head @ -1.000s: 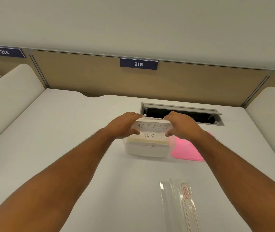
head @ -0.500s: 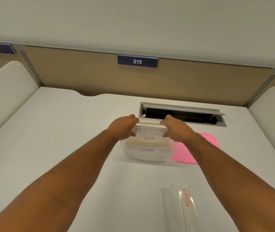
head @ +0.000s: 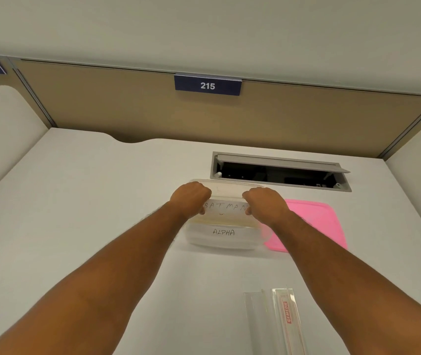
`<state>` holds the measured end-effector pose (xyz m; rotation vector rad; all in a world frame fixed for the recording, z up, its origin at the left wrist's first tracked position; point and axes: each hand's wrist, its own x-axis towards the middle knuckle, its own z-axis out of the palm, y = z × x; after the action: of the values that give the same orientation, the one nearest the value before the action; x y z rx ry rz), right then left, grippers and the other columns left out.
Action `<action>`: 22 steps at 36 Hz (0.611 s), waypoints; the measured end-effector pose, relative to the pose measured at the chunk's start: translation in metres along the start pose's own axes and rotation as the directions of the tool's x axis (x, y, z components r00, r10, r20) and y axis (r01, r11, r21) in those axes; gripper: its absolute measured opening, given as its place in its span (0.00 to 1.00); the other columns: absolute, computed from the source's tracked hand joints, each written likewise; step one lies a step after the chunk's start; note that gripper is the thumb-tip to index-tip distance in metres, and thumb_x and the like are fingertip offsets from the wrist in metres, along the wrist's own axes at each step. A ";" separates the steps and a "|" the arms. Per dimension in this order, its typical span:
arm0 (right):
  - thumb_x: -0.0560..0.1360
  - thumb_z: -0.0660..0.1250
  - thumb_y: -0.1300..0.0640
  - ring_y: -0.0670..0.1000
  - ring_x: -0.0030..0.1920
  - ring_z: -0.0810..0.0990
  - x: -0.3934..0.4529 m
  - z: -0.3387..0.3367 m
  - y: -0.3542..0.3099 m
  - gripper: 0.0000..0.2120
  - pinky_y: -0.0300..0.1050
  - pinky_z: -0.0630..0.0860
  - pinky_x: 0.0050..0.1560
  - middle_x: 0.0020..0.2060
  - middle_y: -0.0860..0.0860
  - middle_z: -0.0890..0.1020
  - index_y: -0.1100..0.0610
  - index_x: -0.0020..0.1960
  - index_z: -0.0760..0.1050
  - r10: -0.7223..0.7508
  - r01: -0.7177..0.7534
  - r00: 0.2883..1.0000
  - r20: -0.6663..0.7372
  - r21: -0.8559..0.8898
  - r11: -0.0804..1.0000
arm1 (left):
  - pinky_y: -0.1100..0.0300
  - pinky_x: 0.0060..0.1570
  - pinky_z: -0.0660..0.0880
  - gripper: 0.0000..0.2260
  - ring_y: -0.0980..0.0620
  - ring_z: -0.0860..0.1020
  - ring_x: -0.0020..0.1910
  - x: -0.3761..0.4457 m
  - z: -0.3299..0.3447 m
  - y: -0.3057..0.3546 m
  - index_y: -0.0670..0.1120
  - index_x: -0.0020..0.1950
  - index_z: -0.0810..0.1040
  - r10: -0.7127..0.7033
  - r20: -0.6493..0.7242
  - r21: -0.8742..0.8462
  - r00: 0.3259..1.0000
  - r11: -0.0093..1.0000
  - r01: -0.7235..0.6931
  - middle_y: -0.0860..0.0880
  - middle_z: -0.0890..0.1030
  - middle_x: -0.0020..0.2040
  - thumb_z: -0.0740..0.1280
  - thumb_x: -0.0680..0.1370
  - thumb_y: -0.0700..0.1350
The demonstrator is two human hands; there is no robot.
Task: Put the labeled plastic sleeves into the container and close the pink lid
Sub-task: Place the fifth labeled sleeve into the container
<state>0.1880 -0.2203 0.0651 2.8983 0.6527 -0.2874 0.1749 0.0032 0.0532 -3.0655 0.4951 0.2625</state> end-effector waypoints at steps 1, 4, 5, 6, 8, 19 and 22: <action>0.76 0.71 0.57 0.57 0.51 0.81 0.001 0.002 -0.001 0.09 0.51 0.76 0.48 0.51 0.56 0.82 0.58 0.55 0.78 -0.002 0.002 1.000 0.002 -0.006 1.000 | 0.55 0.39 0.70 0.11 0.44 0.79 0.46 0.001 0.002 0.000 0.42 0.48 0.78 0.002 0.012 0.008 1.000 1.000 -0.002 0.44 0.80 0.45 0.77 0.72 0.44; 0.77 0.68 0.60 0.58 0.50 0.81 0.004 0.007 -0.002 0.07 0.51 0.77 0.48 0.50 0.57 0.82 0.60 0.54 0.77 -0.014 0.015 1.000 0.007 -0.016 1.000 | 0.55 0.39 0.71 0.09 0.43 0.79 0.47 0.005 0.006 0.001 0.41 0.48 0.78 0.005 0.039 0.035 0.999 0.999 -0.006 0.44 0.81 0.46 0.76 0.73 0.41; 0.77 0.68 0.61 0.58 0.50 0.81 0.005 0.009 -0.002 0.07 0.51 0.76 0.48 0.50 0.57 0.82 0.60 0.55 0.77 -0.019 0.019 1.000 0.008 -0.018 1.000 | 0.54 0.40 0.73 0.09 0.43 0.79 0.48 0.005 0.008 0.001 0.41 0.49 0.78 0.003 0.046 0.044 0.999 0.999 -0.005 0.44 0.81 0.47 0.75 0.73 0.40; 0.78 0.67 0.61 0.58 0.51 0.81 0.006 0.010 -0.003 0.07 0.51 0.76 0.48 0.51 0.57 0.82 0.60 0.56 0.77 -0.023 0.024 1.000 0.012 -0.018 1.000 | 0.54 0.41 0.74 0.09 0.44 0.79 0.48 0.006 0.009 0.001 0.41 0.49 0.79 0.003 0.054 0.053 0.999 0.999 -0.006 0.44 0.81 0.47 0.75 0.73 0.40; 0.78 0.66 0.61 0.59 0.52 0.80 0.007 0.014 -0.003 0.08 0.51 0.76 0.48 0.52 0.57 0.81 0.60 0.57 0.76 -0.029 0.029 0.999 0.015 -0.014 0.999 | 0.53 0.42 0.75 0.09 0.43 0.79 0.49 0.007 0.012 0.002 0.40 0.51 0.79 0.009 0.061 0.069 0.998 0.998 -0.013 0.44 0.80 0.49 0.74 0.74 0.40; 0.76 0.66 0.66 0.59 0.48 0.81 0.009 0.028 -0.008 0.08 0.48 0.70 0.39 0.51 0.56 0.77 0.61 0.56 0.76 -0.024 0.024 1.000 -0.016 0.002 1.000 | 0.54 0.39 0.70 0.07 0.44 0.79 0.49 0.011 0.018 0.005 0.41 0.51 0.78 0.029 0.039 0.131 0.999 0.991 -0.034 0.45 0.79 0.51 0.71 0.75 0.37; 0.76 0.65 0.67 0.58 0.48 0.81 0.009 0.030 -0.009 0.09 0.47 0.69 0.39 0.50 0.56 0.78 0.61 0.55 0.76 -0.021 0.021 0.999 -0.028 0.009 1.000 | 0.55 0.39 0.70 0.07 0.44 0.78 0.50 0.010 0.019 0.005 0.41 0.52 0.78 0.023 0.029 0.132 0.999 0.991 -0.027 0.45 0.78 0.51 0.70 0.75 0.37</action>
<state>0.1873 -0.2144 0.0334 2.9110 0.6885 -0.2535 0.1800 -0.0038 0.0323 -2.9252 0.5273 0.2607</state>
